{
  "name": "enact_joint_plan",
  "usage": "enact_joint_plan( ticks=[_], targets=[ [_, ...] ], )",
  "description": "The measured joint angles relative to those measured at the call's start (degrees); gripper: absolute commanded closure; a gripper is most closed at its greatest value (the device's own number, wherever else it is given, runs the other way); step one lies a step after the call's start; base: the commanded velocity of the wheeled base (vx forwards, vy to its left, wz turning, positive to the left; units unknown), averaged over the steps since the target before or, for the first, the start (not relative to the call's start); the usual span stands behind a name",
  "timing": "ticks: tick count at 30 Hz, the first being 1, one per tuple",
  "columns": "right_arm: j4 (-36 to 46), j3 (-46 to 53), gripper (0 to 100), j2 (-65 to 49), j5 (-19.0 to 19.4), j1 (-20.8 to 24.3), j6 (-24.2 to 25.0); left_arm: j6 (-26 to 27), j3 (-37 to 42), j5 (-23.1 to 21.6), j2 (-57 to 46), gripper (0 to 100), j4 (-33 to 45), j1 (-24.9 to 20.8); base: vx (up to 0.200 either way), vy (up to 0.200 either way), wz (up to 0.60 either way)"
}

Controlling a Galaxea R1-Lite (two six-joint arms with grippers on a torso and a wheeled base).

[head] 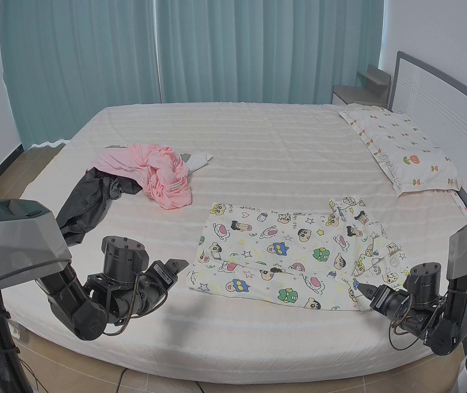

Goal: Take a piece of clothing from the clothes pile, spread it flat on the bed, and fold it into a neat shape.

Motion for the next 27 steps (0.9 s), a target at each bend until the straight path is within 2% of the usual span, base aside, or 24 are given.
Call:
enact_joint_plan(
  ticks=[5,12,20,27],
  targets=[
    [-0.16,-2.67,0,1.69,2.62,-5.51,-0.04,0.00,0.00,-0.02,0.00,0,0.00,0.02,0.000,0.000,0.00],
    [-0.21,-6.64,0,6.77,5.13,-10.97,-0.35,0.02,0.05,-0.16,-0.02,0,0.00,-0.02,0.000,0.000,0.00],
    [-1.04,-8.18,0,9.35,5.66,-12.46,-0.72,0.22,0.16,-0.22,-0.39,0,0.00,-0.16,0.000,0.000,0.00],
    [-1.08,-6.56,0,6.49,5.74,-11.33,-0.52,-0.28,0.60,-0.52,-2.82,0,0.00,-0.02,0.000,0.000,0.00]
  ],
)
